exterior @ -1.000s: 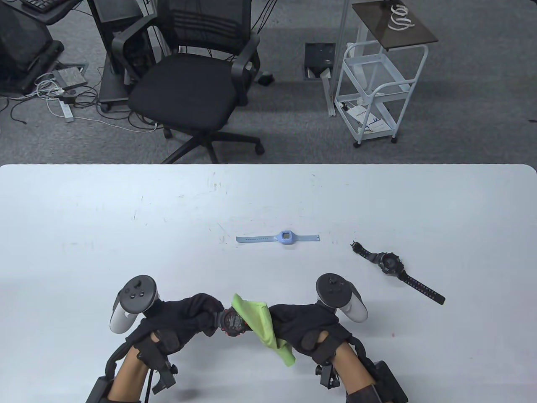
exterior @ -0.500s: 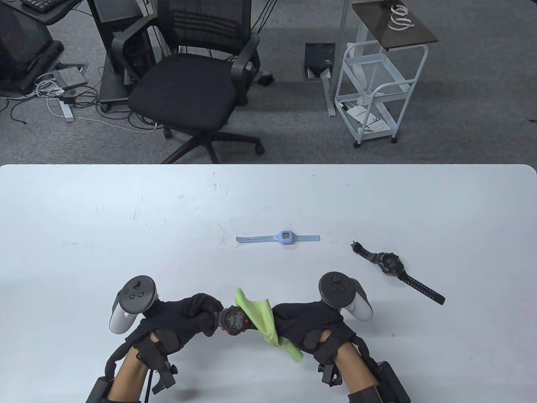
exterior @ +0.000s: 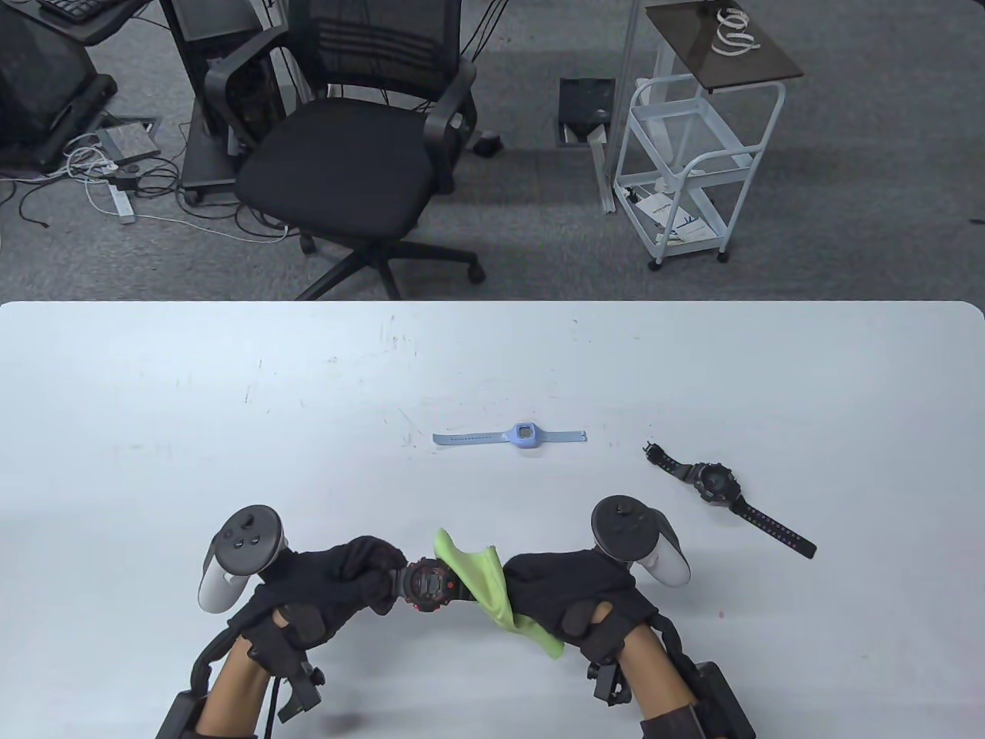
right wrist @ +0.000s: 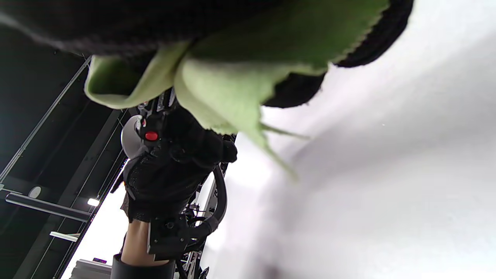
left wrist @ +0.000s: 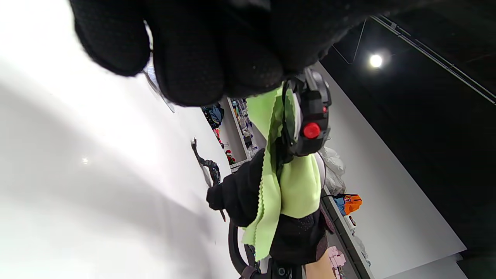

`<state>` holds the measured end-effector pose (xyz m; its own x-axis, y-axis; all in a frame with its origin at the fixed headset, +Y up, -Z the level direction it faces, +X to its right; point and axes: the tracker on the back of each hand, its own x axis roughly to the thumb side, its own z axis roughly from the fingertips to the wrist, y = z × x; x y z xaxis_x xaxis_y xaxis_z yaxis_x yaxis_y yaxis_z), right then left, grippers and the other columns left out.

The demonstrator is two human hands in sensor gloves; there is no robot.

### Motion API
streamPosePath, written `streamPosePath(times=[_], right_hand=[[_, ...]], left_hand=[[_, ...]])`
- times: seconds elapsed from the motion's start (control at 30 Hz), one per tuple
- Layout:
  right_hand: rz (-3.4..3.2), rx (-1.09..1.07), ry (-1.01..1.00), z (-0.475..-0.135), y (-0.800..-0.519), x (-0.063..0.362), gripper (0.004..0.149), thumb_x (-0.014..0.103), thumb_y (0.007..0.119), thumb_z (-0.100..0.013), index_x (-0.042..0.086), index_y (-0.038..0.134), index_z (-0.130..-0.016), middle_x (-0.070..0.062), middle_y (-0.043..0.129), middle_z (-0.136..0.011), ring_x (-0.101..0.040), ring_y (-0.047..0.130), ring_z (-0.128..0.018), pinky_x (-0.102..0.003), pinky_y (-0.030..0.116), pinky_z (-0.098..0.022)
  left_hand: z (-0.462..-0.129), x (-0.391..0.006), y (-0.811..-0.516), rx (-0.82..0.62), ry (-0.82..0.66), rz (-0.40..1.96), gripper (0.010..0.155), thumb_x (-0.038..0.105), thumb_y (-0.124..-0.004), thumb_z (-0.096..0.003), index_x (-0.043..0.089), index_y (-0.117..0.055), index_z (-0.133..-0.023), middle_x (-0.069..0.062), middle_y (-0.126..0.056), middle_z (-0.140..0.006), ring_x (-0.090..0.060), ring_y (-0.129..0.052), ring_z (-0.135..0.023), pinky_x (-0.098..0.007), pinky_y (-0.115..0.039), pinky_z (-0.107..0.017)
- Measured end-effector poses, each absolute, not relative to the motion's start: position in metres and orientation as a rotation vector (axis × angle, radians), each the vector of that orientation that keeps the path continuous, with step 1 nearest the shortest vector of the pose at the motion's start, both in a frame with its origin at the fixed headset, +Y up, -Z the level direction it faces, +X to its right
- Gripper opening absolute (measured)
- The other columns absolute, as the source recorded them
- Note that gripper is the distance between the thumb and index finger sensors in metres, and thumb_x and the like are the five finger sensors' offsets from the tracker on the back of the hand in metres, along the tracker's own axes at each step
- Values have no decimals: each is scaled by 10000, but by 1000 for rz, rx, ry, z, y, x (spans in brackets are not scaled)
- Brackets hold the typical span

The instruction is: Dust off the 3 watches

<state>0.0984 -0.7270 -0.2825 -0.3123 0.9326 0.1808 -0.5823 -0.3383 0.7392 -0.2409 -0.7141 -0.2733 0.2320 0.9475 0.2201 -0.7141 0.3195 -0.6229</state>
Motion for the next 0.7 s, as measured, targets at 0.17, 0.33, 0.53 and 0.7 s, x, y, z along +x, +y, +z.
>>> streamPosePath(times=[0.17,0.33,0.53,0.7], right_hand=[[1754,785,754,-282,-731,96,447,415,724,-628,184,783,-1006,-32,898,-817,-199,898,-700,-591,642,-670],[1789,756,732,-283,-730,98,446,436,739,-628,176,806,-984,-12,925,-781,-178,925,-661,-575,676,-648],[1861,721,688,-284,-726,103,443,529,778,-640,167,899,-865,32,977,-645,-134,970,-540,-537,743,-594],[1782,745,747,-284,-730,103,451,430,737,-631,167,794,-993,-17,915,-788,-184,917,-673,-578,668,-654]], left_hand=[[-273,-243,-714,-432,-629,1202,480,324,-782,-509,108,-804,-938,-66,-967,-727,-311,-989,-627,-621,-752,-600],[-273,-243,-713,-430,-628,1203,480,325,-782,-508,108,-804,-936,-65,-967,-727,-310,-990,-626,-621,-753,-599],[-274,-244,-713,-426,-626,1199,480,325,-783,-509,107,-804,-937,-64,-967,-727,-311,-989,-627,-621,-753,-599],[-274,-245,-713,-423,-615,1206,480,323,-783,-509,107,-803,-938,-66,-966,-728,-312,-988,-627,-622,-752,-600]])
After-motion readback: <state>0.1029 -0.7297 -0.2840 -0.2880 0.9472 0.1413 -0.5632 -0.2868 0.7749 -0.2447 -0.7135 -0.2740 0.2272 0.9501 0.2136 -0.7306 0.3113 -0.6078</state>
